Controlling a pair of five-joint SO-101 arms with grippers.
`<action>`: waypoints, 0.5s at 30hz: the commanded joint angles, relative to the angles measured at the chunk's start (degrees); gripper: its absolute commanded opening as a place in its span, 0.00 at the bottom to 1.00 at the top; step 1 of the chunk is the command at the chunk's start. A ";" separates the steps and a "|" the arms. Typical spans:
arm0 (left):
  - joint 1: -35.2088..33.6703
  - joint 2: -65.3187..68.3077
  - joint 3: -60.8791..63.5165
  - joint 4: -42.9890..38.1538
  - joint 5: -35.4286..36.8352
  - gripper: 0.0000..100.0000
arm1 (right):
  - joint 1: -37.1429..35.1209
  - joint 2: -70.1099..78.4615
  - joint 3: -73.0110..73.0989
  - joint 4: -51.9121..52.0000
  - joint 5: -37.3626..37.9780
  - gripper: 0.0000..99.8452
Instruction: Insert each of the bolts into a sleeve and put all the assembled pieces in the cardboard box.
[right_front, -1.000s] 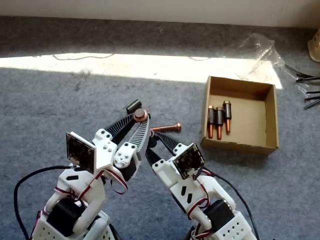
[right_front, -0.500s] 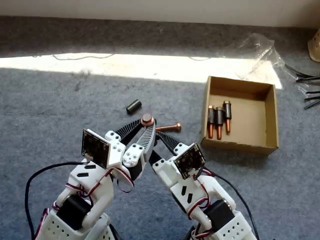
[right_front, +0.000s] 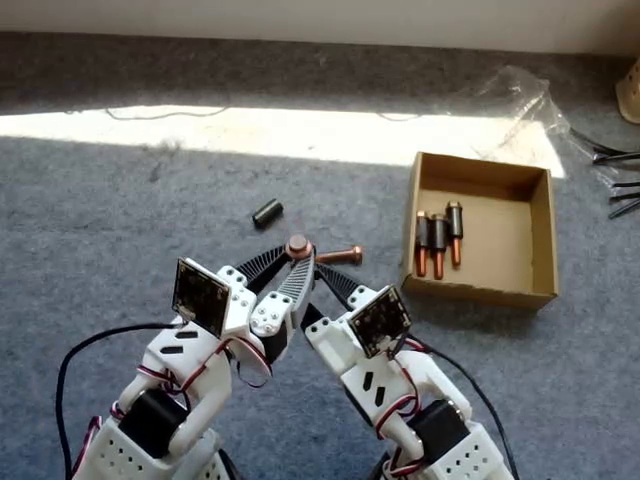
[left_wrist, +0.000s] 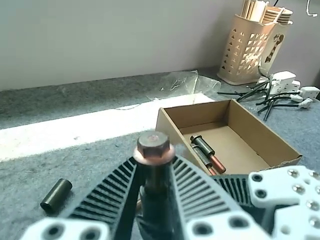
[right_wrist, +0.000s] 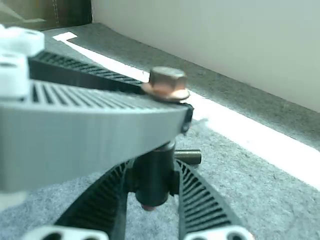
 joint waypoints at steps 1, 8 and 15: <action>-0.13 -1.01 -0.48 -0.88 1.14 0.01 | -0.40 -0.84 4.00 -1.89 0.62 0.00; -0.22 -1.01 -0.48 -1.14 1.05 0.01 | -0.40 -0.84 3.91 -1.80 0.62 0.00; -0.22 -1.01 -0.40 -0.88 1.05 0.20 | -0.40 -0.84 3.91 -1.80 0.70 0.00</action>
